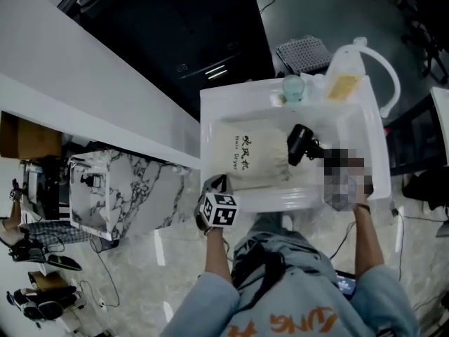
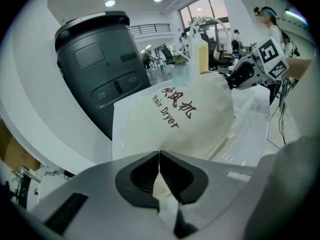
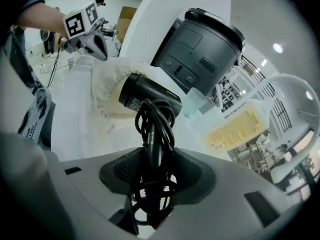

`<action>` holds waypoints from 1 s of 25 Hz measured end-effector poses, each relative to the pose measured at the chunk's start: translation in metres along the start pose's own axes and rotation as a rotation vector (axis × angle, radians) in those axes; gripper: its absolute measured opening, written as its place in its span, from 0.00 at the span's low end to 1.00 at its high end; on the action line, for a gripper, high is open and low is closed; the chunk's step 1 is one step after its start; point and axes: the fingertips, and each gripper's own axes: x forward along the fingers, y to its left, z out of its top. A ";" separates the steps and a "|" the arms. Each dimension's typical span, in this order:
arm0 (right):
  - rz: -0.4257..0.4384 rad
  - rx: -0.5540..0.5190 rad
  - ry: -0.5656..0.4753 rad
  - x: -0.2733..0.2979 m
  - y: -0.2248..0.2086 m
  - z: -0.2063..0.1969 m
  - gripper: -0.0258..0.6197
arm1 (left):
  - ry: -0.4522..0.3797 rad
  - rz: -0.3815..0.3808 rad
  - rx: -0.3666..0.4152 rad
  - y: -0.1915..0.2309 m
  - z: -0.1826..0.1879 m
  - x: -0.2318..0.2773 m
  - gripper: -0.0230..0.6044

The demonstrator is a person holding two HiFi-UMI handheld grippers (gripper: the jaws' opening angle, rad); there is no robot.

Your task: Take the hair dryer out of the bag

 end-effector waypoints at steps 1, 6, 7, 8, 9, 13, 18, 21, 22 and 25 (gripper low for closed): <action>-0.005 0.039 0.007 -0.001 -0.005 -0.006 0.32 | 0.000 0.000 -0.004 0.000 0.000 -0.001 0.05; 0.025 0.268 0.018 0.008 -0.020 -0.024 0.32 | 0.000 -0.014 0.001 -0.006 0.000 -0.002 0.05; 0.039 0.323 0.021 0.012 -0.021 -0.026 0.32 | 0.000 -0.018 0.005 -0.008 0.001 -0.002 0.05; 0.045 0.372 0.025 0.016 -0.022 -0.027 0.32 | -0.001 -0.021 0.006 -0.010 0.002 -0.002 0.05; 0.041 0.411 0.028 0.020 -0.026 -0.026 0.32 | -0.008 -0.026 0.004 -0.011 0.004 -0.002 0.05; 0.034 0.520 0.072 0.038 -0.034 -0.021 0.32 | -0.110 -0.068 -0.044 -0.014 0.017 -0.010 0.07; 0.094 0.630 0.118 0.071 -0.023 -0.020 0.32 | -0.181 -0.085 -0.076 -0.010 0.024 -0.022 0.18; 0.219 0.731 0.328 0.075 0.018 -0.046 0.32 | -0.194 -0.072 -0.085 -0.004 0.023 -0.026 0.18; 0.252 0.764 0.401 0.075 0.031 -0.055 0.32 | -0.200 -0.071 -0.089 -0.002 0.024 -0.027 0.18; 0.250 0.741 0.455 0.091 0.037 -0.060 0.32 | -0.233 -0.076 -0.121 0.004 0.029 -0.033 0.18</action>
